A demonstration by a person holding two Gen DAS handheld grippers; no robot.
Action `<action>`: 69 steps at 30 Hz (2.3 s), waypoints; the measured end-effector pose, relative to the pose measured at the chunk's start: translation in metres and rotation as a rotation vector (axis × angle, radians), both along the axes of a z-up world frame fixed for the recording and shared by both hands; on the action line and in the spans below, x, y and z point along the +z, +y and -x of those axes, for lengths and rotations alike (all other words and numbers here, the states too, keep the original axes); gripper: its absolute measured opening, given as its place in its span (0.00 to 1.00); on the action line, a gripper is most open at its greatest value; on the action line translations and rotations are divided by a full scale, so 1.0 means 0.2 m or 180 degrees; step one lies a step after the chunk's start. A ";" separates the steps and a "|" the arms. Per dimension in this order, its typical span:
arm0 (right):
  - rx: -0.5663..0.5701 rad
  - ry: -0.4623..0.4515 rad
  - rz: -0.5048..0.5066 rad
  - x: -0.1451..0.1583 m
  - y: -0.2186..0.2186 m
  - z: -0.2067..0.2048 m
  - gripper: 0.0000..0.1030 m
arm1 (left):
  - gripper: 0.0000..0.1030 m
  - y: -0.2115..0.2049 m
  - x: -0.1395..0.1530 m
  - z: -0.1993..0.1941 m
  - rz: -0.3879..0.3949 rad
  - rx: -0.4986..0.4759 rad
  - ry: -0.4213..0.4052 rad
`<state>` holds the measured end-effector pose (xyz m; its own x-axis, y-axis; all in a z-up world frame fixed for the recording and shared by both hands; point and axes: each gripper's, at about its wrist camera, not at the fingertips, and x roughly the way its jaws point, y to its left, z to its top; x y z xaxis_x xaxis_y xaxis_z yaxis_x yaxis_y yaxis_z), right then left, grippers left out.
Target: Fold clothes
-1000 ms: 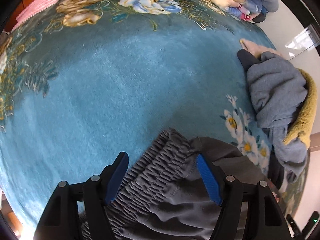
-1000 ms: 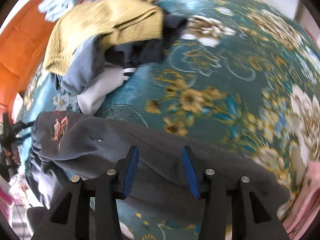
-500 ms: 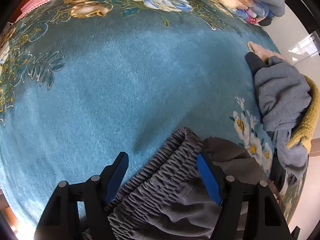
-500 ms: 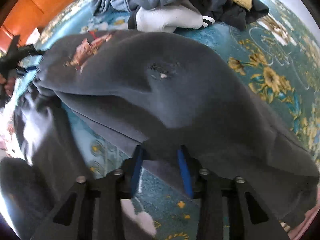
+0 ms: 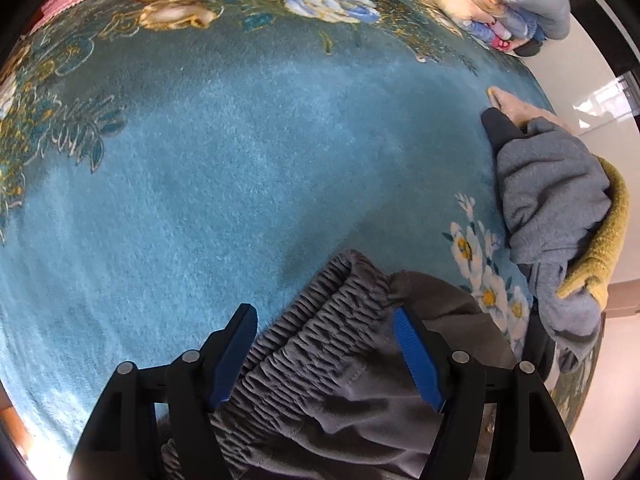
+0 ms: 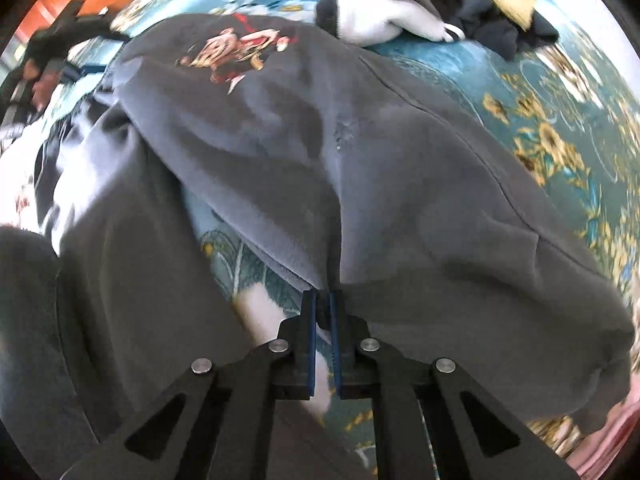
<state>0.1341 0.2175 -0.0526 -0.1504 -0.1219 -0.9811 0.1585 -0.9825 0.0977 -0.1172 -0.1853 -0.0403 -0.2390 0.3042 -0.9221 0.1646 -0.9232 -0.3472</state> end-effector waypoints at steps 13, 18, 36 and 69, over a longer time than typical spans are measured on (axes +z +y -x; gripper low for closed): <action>-0.0471 0.0412 0.0065 0.24 0.32 0.35 0.55 | 0.73 0.11 -0.04 0.09 0.0048 -0.0090 -0.0051; -0.0388 0.0133 0.0035 0.07 0.43 0.49 0.63 | 0.73 0.12 -0.09 0.09 -0.0209 -0.0020 -0.0033; -0.0399 -0.0122 -0.0219 -0.06 0.33 0.55 0.29 | 0.29 0.10 -0.05 0.07 -0.0183 -0.0058 0.0057; -0.0130 0.0507 0.0275 0.37 -0.09 -0.80 0.06 | 0.13 -0.47 0.26 -1.06 -0.0641 0.0586 0.0514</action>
<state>0.2937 0.1990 0.0222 -0.3097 -0.1951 -0.9306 0.1389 -0.9775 0.1588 0.0938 -0.2783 0.0121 -0.4455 0.4149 -0.7933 0.2505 -0.7930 -0.5554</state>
